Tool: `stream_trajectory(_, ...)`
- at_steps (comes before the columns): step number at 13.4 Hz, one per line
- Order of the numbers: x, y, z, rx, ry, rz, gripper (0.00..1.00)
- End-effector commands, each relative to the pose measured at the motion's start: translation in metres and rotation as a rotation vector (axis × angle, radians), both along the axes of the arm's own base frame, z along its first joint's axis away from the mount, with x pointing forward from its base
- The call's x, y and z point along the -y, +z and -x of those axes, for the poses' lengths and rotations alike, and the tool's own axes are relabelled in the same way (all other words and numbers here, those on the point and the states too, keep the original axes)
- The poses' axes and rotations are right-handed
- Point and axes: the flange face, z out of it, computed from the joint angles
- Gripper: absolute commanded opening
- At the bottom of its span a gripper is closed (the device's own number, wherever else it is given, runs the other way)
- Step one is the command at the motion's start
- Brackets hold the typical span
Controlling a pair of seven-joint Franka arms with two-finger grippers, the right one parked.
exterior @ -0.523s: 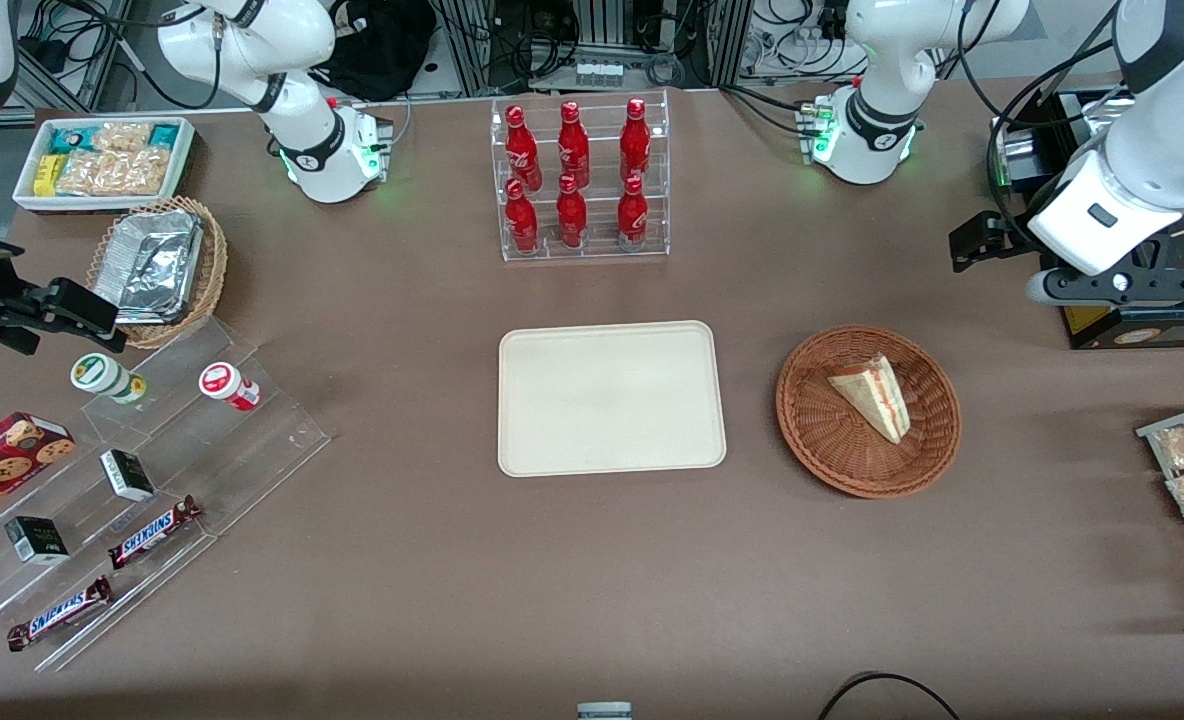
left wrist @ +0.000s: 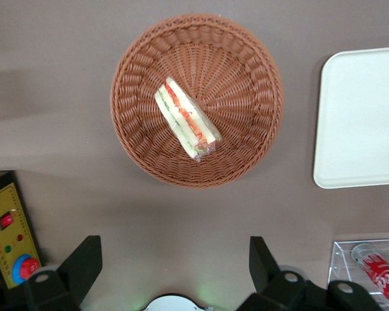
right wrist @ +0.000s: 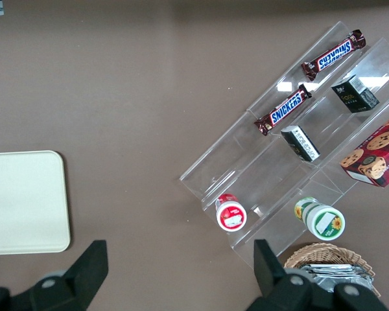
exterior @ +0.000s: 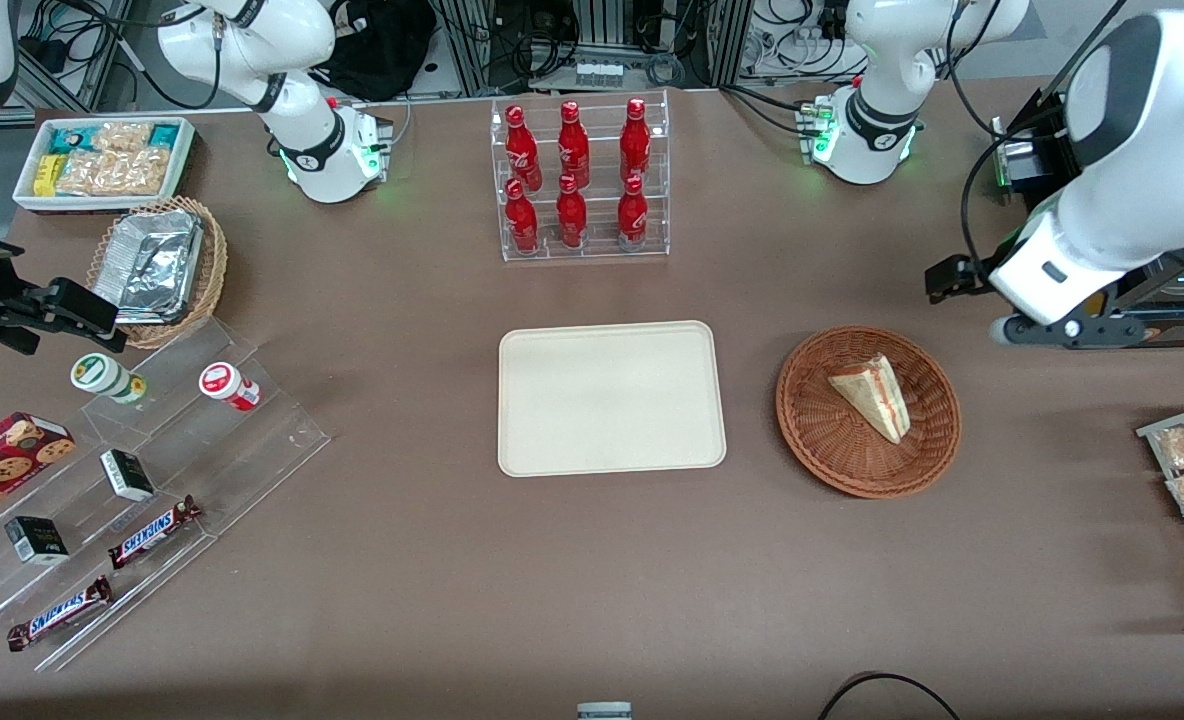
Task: Place sandwich from basket to tray
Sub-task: 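Move the left gripper over the sandwich in the wicker basket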
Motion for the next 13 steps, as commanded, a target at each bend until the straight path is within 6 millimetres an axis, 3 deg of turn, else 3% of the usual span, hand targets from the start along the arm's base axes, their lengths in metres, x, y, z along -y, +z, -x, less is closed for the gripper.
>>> stream_trajectory(1,0.013,-0.036,0.011,0.02,-0.009,-0.018,1.0)
stream_trajectory(9,0.008,-0.142,0.036,0.121,0.029,-0.006,1.0)
stream_trajectory(13,0.007,-0.172,0.039,0.173,0.203,-0.01,1.0)
